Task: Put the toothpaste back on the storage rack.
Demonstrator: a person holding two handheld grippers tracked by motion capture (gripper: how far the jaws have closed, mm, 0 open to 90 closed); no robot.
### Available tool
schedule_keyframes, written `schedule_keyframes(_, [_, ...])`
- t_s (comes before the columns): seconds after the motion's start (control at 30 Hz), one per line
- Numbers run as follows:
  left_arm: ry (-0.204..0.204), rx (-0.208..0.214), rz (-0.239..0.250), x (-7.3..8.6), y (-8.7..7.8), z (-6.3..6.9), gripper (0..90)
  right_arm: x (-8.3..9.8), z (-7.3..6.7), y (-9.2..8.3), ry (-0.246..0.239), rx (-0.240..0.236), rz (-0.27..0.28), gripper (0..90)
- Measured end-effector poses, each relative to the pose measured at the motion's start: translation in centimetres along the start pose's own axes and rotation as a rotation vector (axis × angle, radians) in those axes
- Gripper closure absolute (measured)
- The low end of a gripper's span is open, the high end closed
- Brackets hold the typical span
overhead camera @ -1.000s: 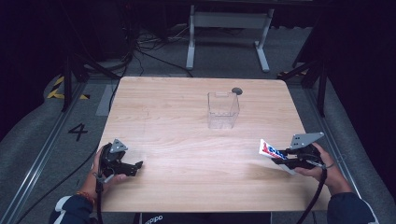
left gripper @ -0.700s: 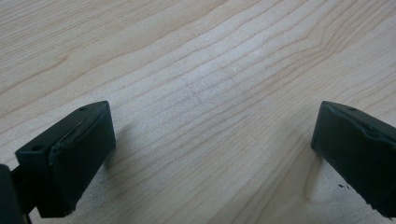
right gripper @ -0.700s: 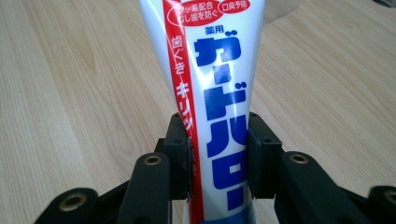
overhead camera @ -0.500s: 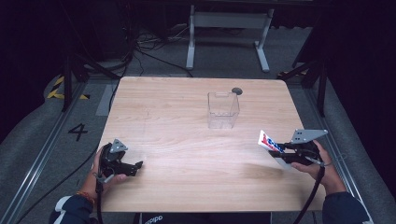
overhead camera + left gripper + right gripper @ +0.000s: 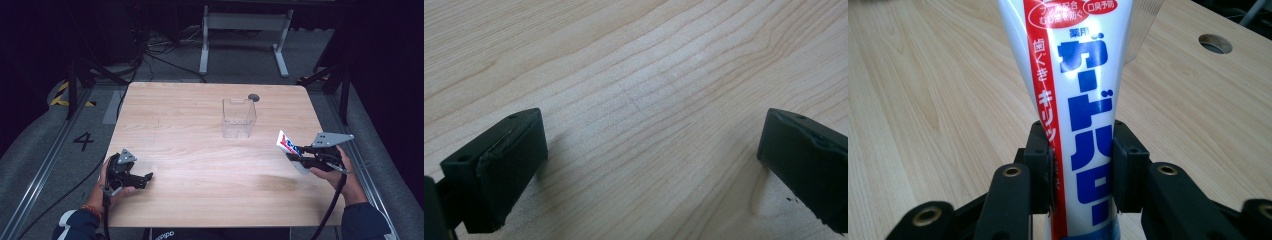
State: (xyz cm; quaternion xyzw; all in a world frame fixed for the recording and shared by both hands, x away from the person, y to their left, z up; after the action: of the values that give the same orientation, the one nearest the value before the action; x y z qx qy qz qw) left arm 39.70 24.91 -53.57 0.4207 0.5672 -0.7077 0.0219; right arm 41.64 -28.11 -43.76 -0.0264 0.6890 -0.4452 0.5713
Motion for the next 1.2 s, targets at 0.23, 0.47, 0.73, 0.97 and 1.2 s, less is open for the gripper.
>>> schedule_keyframes(0.23, [0.0, 0.0, 0.0, 0.0, 0.0, 0.0, 0.2, -1.1, 0.0, 0.0, -0.005, 0.007, 0.022, 67.3])
schedule_keyframes(0.47, [0.0, 0.0, 0.0, 0.0, 0.0, 0.0, 0.2, -2.3, 0.0, 0.1, -0.007, 0.011, 0.049, 67.4])
schedule_keyframes(0.73, [0.0, 0.0, 0.0, 0.0, 0.0, 0.0, 0.2, -3.5, 0.1, 0.1, -0.005, 0.021, 0.074, 67.5])
schedule_keyframes(0.97, [0.0, 0.0, 0.0, 0.0, 0.0, 0.0, 0.2, -4.4, 0.1, 0.3, -0.009, 0.025, 0.085, 67.6])
schedule_keyframes(1.2, [0.0, 0.0, 0.0, 0.0, 0.0, 0.0, 0.2, -5.5, 0.2, 0.4, -0.008, 0.029, 0.108, 67.6])
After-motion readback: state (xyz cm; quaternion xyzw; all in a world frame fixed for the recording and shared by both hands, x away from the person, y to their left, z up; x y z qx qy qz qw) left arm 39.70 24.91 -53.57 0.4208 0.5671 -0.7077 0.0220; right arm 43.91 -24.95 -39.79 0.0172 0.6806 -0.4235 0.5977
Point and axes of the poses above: each handheld gripper's, and its own axes: y roughly forward along the jaws, x roughly out of its underside, z roughly to its right, the point moved 7 cm from there along y, roughly forward along the jaws, and after that the axes turned 3 degrees about -z, right-handed, at the moved point
